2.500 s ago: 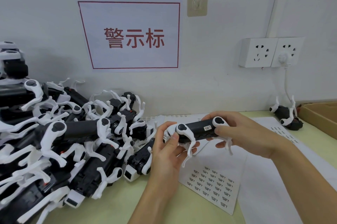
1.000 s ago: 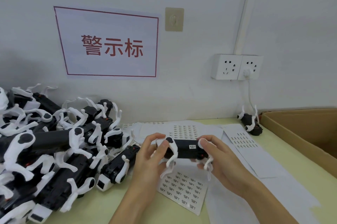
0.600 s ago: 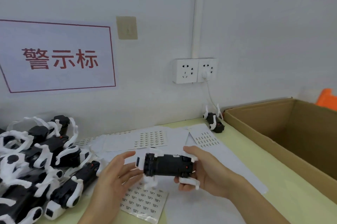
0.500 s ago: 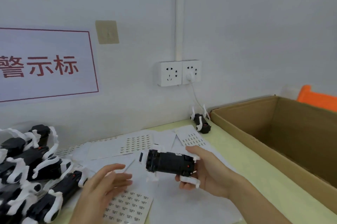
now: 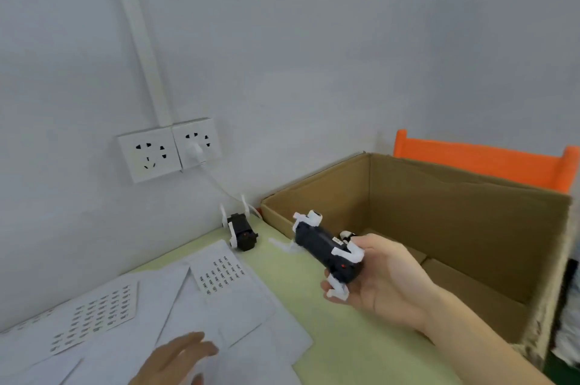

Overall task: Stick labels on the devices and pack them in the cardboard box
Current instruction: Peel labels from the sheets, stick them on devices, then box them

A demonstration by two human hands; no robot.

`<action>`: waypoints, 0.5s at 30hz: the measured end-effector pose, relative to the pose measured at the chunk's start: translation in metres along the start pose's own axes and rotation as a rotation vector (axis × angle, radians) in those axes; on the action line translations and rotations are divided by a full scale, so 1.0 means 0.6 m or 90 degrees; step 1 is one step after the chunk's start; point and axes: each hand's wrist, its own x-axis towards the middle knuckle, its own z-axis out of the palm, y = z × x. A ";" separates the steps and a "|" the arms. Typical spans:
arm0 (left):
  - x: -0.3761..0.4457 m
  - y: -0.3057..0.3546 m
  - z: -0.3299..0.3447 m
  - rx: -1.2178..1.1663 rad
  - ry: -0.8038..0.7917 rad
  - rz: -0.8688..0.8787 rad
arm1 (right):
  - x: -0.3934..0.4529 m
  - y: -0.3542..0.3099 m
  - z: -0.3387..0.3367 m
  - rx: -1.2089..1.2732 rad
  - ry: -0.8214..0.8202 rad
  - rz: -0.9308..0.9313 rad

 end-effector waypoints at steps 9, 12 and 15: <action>0.130 0.067 0.223 0.317 -0.037 0.134 | 0.068 -0.138 -0.116 -0.098 0.138 -0.099; 0.137 0.055 0.248 0.380 -0.075 0.112 | 0.122 -0.173 -0.188 -0.199 0.248 -0.076; 0.150 0.068 0.249 0.436 -0.127 0.075 | 0.188 -0.190 -0.273 -0.306 0.321 -0.023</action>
